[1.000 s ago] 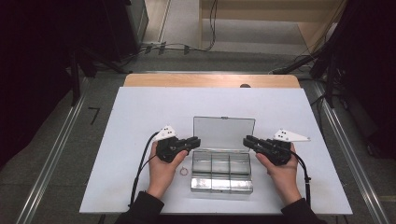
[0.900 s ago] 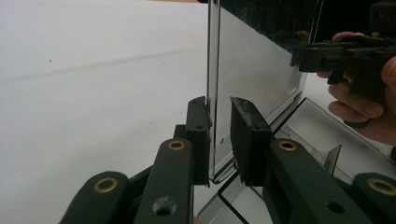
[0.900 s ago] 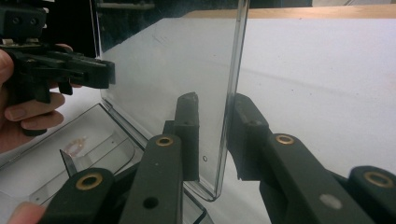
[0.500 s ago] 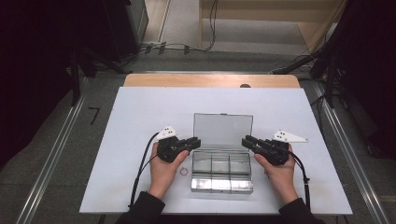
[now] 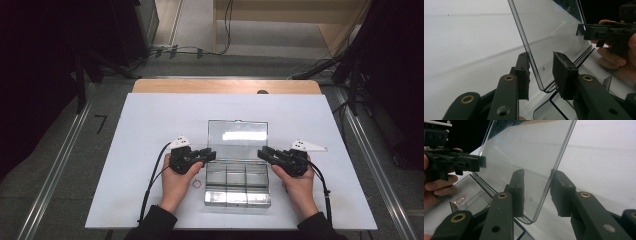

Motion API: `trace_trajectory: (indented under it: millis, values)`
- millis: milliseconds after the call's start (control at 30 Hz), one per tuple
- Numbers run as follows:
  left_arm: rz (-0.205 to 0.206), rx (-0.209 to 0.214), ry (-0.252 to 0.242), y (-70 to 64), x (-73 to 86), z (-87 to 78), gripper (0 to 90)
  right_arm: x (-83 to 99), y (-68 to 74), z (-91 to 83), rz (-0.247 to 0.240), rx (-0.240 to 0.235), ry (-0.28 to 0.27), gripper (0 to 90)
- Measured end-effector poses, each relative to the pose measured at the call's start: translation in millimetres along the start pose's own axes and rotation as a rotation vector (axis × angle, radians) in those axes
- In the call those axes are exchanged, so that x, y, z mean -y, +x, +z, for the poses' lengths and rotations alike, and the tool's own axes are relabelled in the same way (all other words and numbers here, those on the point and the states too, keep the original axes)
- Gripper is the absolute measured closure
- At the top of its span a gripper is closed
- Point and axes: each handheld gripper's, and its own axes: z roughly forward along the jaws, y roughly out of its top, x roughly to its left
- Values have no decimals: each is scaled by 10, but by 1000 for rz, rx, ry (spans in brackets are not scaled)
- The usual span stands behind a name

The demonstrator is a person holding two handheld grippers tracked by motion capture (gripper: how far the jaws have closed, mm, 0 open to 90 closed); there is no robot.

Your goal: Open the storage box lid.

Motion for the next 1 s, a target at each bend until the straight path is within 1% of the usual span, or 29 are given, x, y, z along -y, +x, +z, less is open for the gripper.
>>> trace_trajectory:
  millis: [200,300,533,867,1000]
  values:
    - [-8,2,7,9,17,19,620,11,-26,24,31,-4,16,592]
    - [-10,-3,7,15,21,21,608,13,-32,29,38,-4,26,575]
    - [-28,-16,6,33,36,26,544,15,-38,44,57,15,44,524]
    - [-39,-25,4,40,41,28,509,16,-49,53,69,17,55,497]
    - [-40,-29,5,39,40,22,483,15,-48,51,73,27,60,473]
